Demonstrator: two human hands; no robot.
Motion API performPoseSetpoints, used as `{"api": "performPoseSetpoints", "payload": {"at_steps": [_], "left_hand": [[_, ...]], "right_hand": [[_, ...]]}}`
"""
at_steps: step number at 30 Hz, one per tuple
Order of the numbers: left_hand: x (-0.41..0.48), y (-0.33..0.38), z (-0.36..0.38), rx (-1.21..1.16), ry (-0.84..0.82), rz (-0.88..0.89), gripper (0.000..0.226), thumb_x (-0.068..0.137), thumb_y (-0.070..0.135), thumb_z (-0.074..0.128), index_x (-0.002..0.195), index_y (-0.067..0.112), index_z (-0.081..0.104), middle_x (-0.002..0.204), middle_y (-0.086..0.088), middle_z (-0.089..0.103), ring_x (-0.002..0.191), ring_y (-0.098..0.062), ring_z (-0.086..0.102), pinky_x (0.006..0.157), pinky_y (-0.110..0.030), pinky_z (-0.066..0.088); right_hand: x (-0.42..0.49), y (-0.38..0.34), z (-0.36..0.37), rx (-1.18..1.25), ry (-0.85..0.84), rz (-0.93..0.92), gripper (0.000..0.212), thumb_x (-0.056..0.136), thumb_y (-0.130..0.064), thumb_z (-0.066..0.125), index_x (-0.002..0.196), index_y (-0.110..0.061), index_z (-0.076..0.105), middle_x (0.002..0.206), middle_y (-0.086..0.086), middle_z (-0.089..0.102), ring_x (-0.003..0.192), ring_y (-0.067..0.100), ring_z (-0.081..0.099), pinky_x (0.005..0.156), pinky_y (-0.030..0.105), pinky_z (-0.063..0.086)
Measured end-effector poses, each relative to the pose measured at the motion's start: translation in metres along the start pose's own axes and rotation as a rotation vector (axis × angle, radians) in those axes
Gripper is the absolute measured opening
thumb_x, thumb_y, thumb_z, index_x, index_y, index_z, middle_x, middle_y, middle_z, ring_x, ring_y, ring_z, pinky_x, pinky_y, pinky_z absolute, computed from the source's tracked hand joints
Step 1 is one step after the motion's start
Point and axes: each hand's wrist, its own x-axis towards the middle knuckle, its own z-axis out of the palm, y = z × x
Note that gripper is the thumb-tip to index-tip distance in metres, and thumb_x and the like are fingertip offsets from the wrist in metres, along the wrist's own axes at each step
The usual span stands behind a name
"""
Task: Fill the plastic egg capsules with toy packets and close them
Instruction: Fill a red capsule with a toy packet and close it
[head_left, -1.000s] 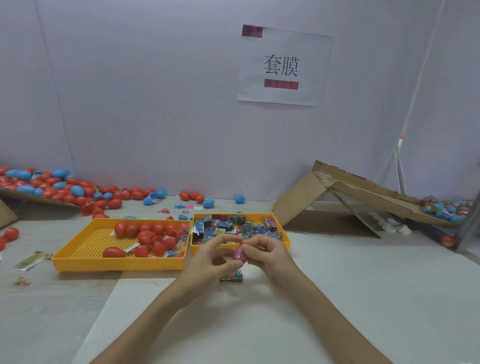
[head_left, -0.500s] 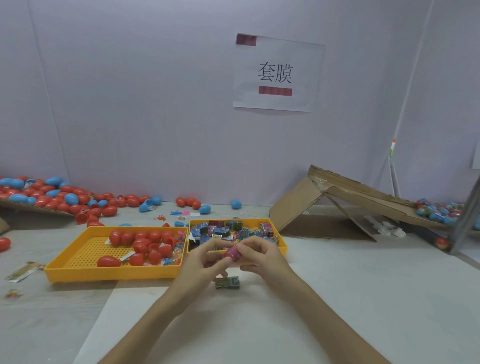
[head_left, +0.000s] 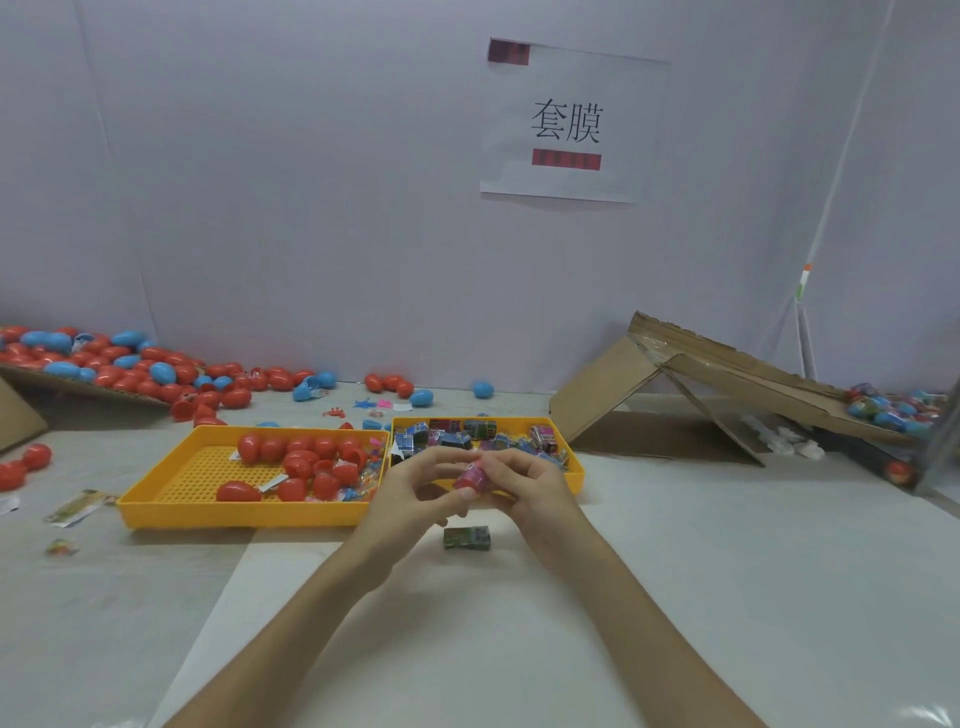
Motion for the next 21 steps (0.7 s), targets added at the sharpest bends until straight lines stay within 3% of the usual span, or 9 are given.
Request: {"api": "performPoseSetpoints", "payload": {"at_steps": [4, 12, 15, 18, 21], "left_hand": [[-0.0009, 0.0018, 0.0006, 0.022, -0.02, 0.0, 0.035, 0.089, 0.011, 0.076, 0.119, 0.029, 0.07, 0.108, 0.01, 0.076, 0.076, -0.013, 0.07, 0.067, -0.022, 0.055], [0.0011, 0.001, -0.0035, 0.01, -0.001, 0.011, 0.034, 0.091, 0.012, 0.075, 0.119, 0.029, 0.068, 0.11, 0.008, 0.076, 0.087, -0.024, 0.072, 0.074, -0.03, 0.056], [0.0016, 0.0009, -0.0042, 0.003, 0.002, 0.002, 0.034, 0.092, 0.01, 0.073, 0.12, 0.027, 0.066, 0.11, 0.006, 0.076, 0.086, -0.022, 0.073, 0.075, -0.03, 0.057], [0.0024, 0.0012, -0.004, 0.005, 0.003, -0.004, 0.035, 0.091, 0.007, 0.074, 0.119, 0.026, 0.066, 0.109, 0.005, 0.076, 0.084, -0.022, 0.073, 0.075, -0.032, 0.056], [0.0023, 0.0014, -0.0035, 0.009, 0.001, -0.001, 0.034, 0.09, 0.009, 0.075, 0.118, 0.025, 0.066, 0.108, 0.005, 0.076, 0.081, -0.02, 0.072, 0.073, -0.03, 0.056]], "right_hand": [[-0.0019, 0.0017, -0.002, 0.001, 0.015, -0.04, 0.031, 0.082, -0.022, 0.071, 0.097, 0.004, 0.072, 0.095, 0.022, 0.068, 0.088, 0.032, 0.07, 0.077, 0.036, 0.059], [0.0007, 0.0038, 0.0002, 0.043, 0.019, -0.013, 0.029, 0.089, -0.031, 0.065, 0.103, -0.008, 0.077, 0.1, 0.019, 0.072, 0.095, 0.031, 0.071, 0.089, 0.05, 0.057], [0.0012, 0.0019, -0.0009, 0.014, 0.018, -0.029, 0.038, 0.081, -0.031, 0.076, 0.109, -0.005, 0.073, 0.104, 0.02, 0.071, 0.1, 0.033, 0.07, 0.095, 0.058, 0.054], [-0.0014, 0.0001, -0.0004, -0.041, -0.002, -0.061, 0.046, 0.068, -0.037, 0.086, 0.104, -0.009, 0.076, 0.103, 0.021, 0.072, 0.097, 0.035, 0.07, 0.09, 0.055, 0.057], [-0.0026, 0.0002, -0.0014, -0.098, 0.001, -0.096, 0.037, 0.073, -0.034, 0.084, 0.102, -0.011, 0.077, 0.098, 0.014, 0.074, 0.094, 0.032, 0.071, 0.088, 0.051, 0.059]]}}
